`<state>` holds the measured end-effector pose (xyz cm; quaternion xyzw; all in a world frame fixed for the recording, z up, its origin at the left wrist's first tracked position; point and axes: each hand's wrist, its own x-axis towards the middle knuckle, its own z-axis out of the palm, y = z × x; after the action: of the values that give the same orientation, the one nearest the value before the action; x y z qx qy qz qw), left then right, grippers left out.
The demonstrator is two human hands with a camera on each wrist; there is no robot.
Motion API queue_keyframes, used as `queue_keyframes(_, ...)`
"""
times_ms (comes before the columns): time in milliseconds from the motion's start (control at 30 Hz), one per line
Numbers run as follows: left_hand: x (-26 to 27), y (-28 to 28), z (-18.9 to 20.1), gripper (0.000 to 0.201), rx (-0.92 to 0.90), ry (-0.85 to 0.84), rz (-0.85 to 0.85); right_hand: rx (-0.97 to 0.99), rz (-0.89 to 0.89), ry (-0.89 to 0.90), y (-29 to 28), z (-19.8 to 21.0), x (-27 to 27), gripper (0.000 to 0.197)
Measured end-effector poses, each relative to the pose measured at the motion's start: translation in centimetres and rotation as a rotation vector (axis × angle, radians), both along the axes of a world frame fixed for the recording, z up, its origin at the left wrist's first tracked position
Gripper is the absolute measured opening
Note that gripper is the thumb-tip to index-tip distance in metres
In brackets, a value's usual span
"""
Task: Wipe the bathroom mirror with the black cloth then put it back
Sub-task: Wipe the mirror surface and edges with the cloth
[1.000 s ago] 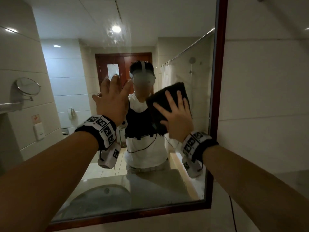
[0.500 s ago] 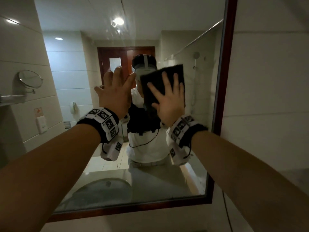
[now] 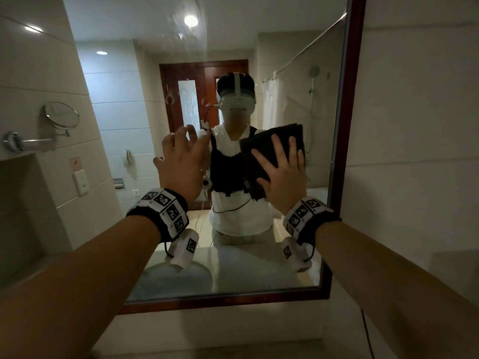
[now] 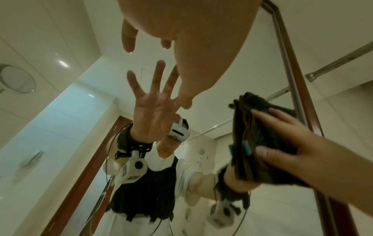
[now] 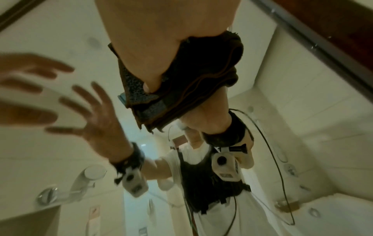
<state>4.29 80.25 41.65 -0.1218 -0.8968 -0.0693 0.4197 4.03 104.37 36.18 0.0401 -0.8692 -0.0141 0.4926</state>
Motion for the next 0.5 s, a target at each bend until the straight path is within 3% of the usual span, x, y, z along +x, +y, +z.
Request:
queue_keyframes(233,-0.9,0.4,-3.4,0.099,0.007,-0.071,0.032,-0.169,-0.001,0.104,4.1,4.9,-0.2,0.077)
queue_keyframes(500,-2.0,0.5,-4.5,0.094,-0.022,-0.031,0.067,-0.154,-0.058,0.167,5.6,3.6,-0.3,0.068)
